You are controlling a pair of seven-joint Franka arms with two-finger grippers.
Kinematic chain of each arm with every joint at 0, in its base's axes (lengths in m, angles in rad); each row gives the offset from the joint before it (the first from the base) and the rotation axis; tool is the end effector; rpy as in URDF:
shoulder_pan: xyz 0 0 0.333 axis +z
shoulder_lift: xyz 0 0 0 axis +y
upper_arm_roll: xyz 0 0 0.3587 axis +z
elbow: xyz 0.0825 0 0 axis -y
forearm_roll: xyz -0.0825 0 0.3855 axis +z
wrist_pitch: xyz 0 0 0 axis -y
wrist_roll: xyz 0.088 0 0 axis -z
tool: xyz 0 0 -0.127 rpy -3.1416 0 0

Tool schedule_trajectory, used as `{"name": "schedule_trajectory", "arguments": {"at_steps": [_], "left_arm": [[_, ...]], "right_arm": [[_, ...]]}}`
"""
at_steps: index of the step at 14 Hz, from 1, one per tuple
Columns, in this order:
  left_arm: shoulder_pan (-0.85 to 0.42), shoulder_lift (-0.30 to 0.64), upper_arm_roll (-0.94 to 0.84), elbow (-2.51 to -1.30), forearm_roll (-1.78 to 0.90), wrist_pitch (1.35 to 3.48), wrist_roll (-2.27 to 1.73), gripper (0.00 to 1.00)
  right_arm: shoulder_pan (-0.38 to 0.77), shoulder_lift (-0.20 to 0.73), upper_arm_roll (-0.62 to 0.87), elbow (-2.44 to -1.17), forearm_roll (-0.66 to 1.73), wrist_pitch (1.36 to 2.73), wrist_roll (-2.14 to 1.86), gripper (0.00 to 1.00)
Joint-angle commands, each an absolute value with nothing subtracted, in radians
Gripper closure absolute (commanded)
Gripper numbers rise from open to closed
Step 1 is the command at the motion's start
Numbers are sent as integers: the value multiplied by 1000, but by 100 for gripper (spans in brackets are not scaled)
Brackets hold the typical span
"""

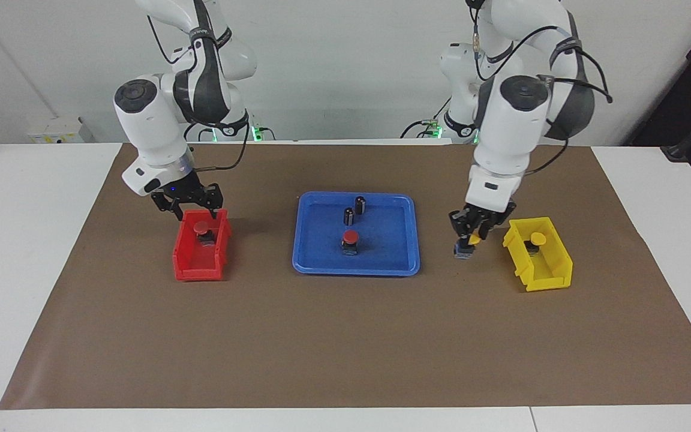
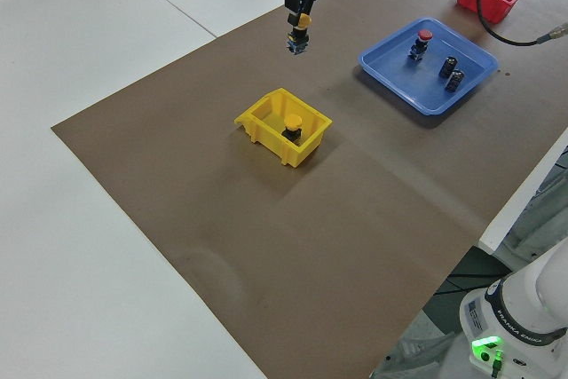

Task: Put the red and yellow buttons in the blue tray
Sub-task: 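Place the yellow button in the tray while the right gripper grasps another red button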

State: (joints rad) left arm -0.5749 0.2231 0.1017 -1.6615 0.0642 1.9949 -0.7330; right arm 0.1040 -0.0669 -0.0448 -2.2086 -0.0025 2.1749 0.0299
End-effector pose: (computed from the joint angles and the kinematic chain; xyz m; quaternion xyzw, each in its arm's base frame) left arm 0.5813 -0.2981 0.5084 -0.9909 -0.1159 -0.0691 0.0023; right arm 0.5186 0.0303 0.4335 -0.9997 -0.0154 -0.0165 0.0012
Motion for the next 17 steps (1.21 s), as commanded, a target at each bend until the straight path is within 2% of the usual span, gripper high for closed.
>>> {"name": "schedule_trajectory", "arguments": {"at_steps": [1, 5, 8, 15, 16, 17], "left_arm": [[-665, 241, 118, -1732, 91, 2080, -869, 97], [-739, 278, 118, -1784, 91, 2140, -939, 98], [-770, 311, 118, -1799, 91, 2164, -977, 98], [-802, 342, 117, -1799, 91, 2203, -1026, 98], [-805, 342, 117, -1799, 91, 2203, -1025, 96], [-805, 342, 117, -1799, 91, 2204, -1022, 82]], "right_arm": [[77, -63, -34, -2253, 14, 2241, 5, 21], [64, -9, -34, -2258, 14, 2316, -18, 23], [61, -5, -34, -2270, 14, 2330, -18, 28], [49, -15, -34, -2330, 14, 2367, -35, 28], [49, -15, -34, -2330, 14, 2367, -35, 28], [49, -17, -34, -2333, 14, 2367, -35, 30]]}}
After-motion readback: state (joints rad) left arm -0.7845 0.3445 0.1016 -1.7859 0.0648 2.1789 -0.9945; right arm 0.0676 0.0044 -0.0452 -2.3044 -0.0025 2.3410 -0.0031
